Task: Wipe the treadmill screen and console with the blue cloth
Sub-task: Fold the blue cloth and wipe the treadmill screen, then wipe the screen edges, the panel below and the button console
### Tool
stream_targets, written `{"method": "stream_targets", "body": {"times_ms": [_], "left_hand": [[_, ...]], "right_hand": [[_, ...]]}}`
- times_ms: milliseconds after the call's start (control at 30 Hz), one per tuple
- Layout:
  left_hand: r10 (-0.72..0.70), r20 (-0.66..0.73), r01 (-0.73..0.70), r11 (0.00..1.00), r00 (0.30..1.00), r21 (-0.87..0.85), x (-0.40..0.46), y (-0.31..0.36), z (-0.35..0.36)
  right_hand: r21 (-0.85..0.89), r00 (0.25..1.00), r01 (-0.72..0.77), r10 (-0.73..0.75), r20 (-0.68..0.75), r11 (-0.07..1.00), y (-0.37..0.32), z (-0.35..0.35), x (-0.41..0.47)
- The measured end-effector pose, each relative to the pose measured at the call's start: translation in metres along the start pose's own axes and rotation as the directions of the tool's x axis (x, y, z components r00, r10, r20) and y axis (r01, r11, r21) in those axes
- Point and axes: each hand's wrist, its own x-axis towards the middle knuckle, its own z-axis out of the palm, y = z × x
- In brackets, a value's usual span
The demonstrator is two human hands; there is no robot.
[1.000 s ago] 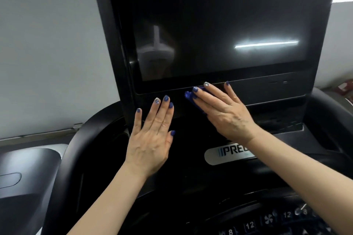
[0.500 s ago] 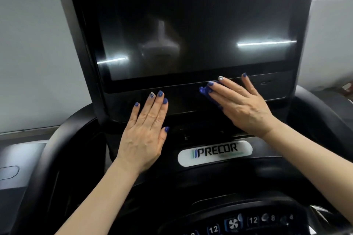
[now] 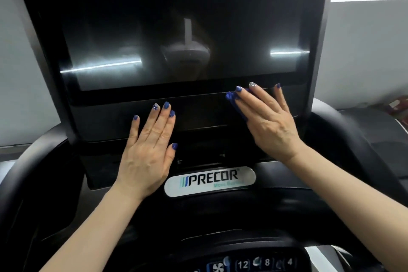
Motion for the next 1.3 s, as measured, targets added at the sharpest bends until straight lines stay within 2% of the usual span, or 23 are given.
{"method": "stream_targets", "body": {"times_ms": [67, 200, 367, 500, 600, 700, 833, 900, 967, 1133, 1200, 1300], "left_hand": [[0.013, -0.015, -0.013, 1.0, 1.0, -0.026, 0.007, 0.01, 0.001], [0.031, -0.017, -0.031, 0.999, 0.999, -0.019, 0.025, 0.03, 0.011], [0.022, -0.037, -0.022, 1.0, 0.999, 0.011, 0.024, 0.03, 0.015], [0.025, -0.04, -0.025, 1.0, 0.999, 0.018, 0.025, 0.029, 0.016], [0.033, -0.045, -0.031, 0.999, 0.998, 0.043, 0.024, 0.027, 0.018], [0.037, -0.048, -0.035, 0.998, 0.998, 0.047, 0.024, 0.028, 0.02], [0.047, -0.061, -0.044, 0.998, 0.997, 0.046, 0.023, 0.028, 0.021], [0.054, -0.075, -0.05, 0.998, 0.996, 0.045, 0.023, 0.027, 0.022], [0.05, -0.088, -0.046, 0.998, 0.995, 0.052, 0.023, 0.028, 0.023], [0.045, -0.085, -0.038, 0.996, 0.995, 0.078, 0.023, 0.028, 0.026], [0.046, -0.082, -0.04, 0.996, 0.996, 0.077, 0.023, 0.029, 0.025], [0.06, -0.061, -0.054, 0.994, 0.996, 0.091, 0.024, 0.028, 0.023]], "right_hand": [[0.007, 1.0, 0.012, -0.012, -0.021, 1.0, -0.007, 0.006, -0.001], [-0.057, 0.983, 0.181, -0.18, 0.033, 0.982, 0.036, -0.007, -0.019], [-0.07, 0.982, 0.175, -0.169, 0.079, 0.982, 0.089, -0.026, -0.024], [-0.031, 0.983, 0.17, -0.167, 0.074, 0.985, 0.104, -0.031, -0.008], [-0.006, 0.966, 0.241, -0.239, 0.101, 0.97, 0.104, -0.029, -0.02], [-0.027, 0.894, 0.422, -0.411, 0.177, 0.906, 0.116, -0.029, -0.039], [0.01, 0.746, 0.629, -0.607, 0.274, 0.777, 0.146, -0.037, -0.047], [0.026, 0.677, 0.697, -0.67, 0.305, 0.716, 0.157, -0.038, -0.047], [0.008, 0.647, 0.728, -0.691, 0.324, 0.685, 0.159, -0.037, -0.04], [0.013, 0.691, 0.697, -0.676, 0.256, 0.717, 0.102, -0.024, -0.016], [0.035, 0.695, 0.683, -0.664, 0.276, 0.729, 0.084, -0.019, -0.012], [0.032, 0.695, 0.665, -0.633, 0.34, 0.747, 0.096, -0.024, -0.015]]}}
